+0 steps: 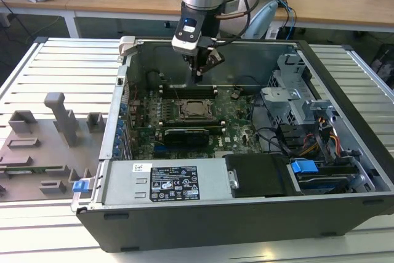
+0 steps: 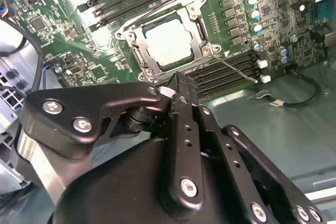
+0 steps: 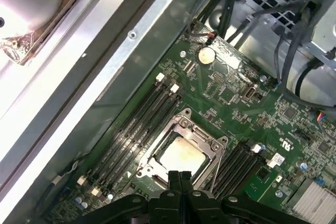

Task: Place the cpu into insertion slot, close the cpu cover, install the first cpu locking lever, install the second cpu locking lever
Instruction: 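Install the first cpu locking lever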

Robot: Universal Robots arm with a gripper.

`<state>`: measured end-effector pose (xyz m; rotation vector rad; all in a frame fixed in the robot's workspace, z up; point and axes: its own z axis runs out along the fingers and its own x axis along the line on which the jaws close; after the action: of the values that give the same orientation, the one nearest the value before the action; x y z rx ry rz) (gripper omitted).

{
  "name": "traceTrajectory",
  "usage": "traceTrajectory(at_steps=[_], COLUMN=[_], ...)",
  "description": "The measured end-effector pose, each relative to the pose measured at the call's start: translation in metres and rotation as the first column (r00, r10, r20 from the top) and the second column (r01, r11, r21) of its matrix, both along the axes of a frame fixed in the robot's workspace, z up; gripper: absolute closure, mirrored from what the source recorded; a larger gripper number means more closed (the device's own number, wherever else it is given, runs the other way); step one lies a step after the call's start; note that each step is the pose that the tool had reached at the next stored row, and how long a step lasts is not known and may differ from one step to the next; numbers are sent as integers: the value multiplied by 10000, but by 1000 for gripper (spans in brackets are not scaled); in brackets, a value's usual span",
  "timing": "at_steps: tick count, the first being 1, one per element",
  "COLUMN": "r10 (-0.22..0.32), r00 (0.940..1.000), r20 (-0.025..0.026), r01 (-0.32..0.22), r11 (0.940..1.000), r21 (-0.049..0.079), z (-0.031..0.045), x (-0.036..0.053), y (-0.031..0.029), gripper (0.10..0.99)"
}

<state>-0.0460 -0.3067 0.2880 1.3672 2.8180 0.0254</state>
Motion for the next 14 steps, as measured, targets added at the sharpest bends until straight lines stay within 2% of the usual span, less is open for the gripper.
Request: traceTrajectory(at_steps=[7,14], r10=[757,1575], r00=[9971,9875], r20=[0,0], r01=[-757,-1575], r11=[9971,9875], r21=[0,0], z=[0,0], x=[0,0], y=[0,0], gripper=[980,980])
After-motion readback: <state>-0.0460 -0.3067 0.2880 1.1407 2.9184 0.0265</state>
